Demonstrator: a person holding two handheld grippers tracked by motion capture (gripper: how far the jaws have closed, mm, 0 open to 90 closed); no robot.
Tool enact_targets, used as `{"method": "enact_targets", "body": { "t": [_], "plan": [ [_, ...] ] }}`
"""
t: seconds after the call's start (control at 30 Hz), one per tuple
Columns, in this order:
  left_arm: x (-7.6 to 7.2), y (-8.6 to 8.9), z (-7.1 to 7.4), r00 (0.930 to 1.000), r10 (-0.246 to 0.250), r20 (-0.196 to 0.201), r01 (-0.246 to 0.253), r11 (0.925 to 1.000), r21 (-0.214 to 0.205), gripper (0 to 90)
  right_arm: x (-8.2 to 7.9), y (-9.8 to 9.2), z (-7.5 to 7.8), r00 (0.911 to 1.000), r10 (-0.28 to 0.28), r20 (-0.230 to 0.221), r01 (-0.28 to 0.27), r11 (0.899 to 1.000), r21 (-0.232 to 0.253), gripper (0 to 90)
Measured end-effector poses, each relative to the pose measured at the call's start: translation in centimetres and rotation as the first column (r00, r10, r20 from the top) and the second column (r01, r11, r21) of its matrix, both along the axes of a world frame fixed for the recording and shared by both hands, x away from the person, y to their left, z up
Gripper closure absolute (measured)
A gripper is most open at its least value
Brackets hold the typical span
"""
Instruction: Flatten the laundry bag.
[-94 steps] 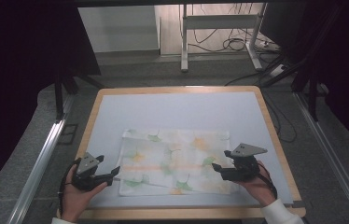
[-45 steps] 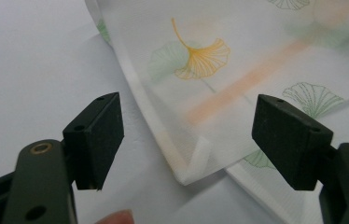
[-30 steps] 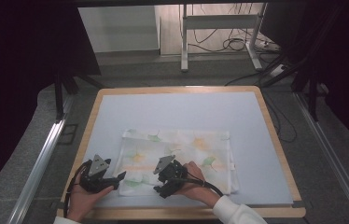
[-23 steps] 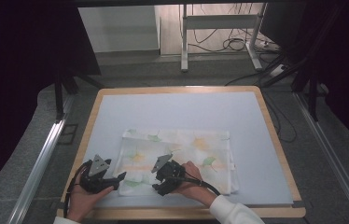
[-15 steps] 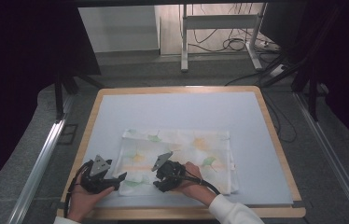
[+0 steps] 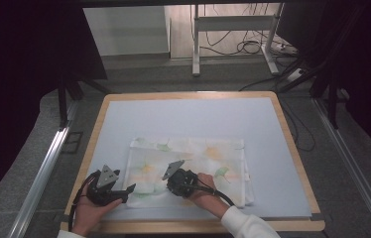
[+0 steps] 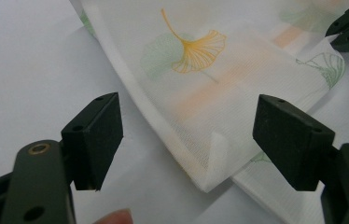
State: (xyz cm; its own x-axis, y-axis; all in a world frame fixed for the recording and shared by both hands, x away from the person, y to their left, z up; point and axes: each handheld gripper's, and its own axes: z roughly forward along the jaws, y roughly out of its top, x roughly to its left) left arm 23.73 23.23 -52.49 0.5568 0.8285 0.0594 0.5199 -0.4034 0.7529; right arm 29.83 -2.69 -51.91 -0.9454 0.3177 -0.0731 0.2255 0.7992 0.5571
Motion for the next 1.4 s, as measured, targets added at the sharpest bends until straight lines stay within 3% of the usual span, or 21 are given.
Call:
{"method": "enact_targets", "body": {
  "t": [0.3, 0.6, 0.73, 1.0, 1.2, 1.4],
  "plan": [
    [0.0, 0.0, 0.0, 1.0, -0.002, 0.001, 0.002, 1.0, 0.0, 24.1, 0.8, -1.1, 1.4, 0.9991, -0.043, 0.003, 0.043, 0.996, 0.084, 87.7],
    [-0.4, -0.1, 0.5, 0.9997, -0.01, 0.023, 0.011, 0.9998, -0.016, 24.5, 1.2, -1.4, 1.5, 0.9981, -0.062, 0.007, 0.061, 0.993, 0.098, 87.7],
    [-0.7, 0.0, 1.0, 0.9991, 0.001, 0.042, 0.001, 0.9991, -0.042, 24.4, 1.4, -1.7, 2.0, 0.9964, -0.074, 0.041, 0.069, 0.99, 0.121, 87.8],
    [-1.4, -0.3, 1.8, 0.9965, -0.027, 0.08, 0.034, 0.9959, -0.084, 24.6, 2.4, -2.0, 2.1, 0.9946, -0.101, 0.022, 0.098, 0.986, 0.132, 87.8],
    [-1.6, -0.9, 1.7, 0.9958, -0.059, 0.071, 0.064, 0.995, -0.077, 24.7, 3.8, -2.1, 2.0, 0.9886, -0.151, -0.01, 0.15, 0.975, 0.162, 87.9],
    [-1.3, -1.1, 1.3, 0.9972, -0.06, 0.045, 0.063, 0.996, -0.063, 24.9, 4.7, -2.4, 2.3, 0.9844, -0.176, -0.005, 0.174, 0.967, 0.184, 87.9]
  ]
}}
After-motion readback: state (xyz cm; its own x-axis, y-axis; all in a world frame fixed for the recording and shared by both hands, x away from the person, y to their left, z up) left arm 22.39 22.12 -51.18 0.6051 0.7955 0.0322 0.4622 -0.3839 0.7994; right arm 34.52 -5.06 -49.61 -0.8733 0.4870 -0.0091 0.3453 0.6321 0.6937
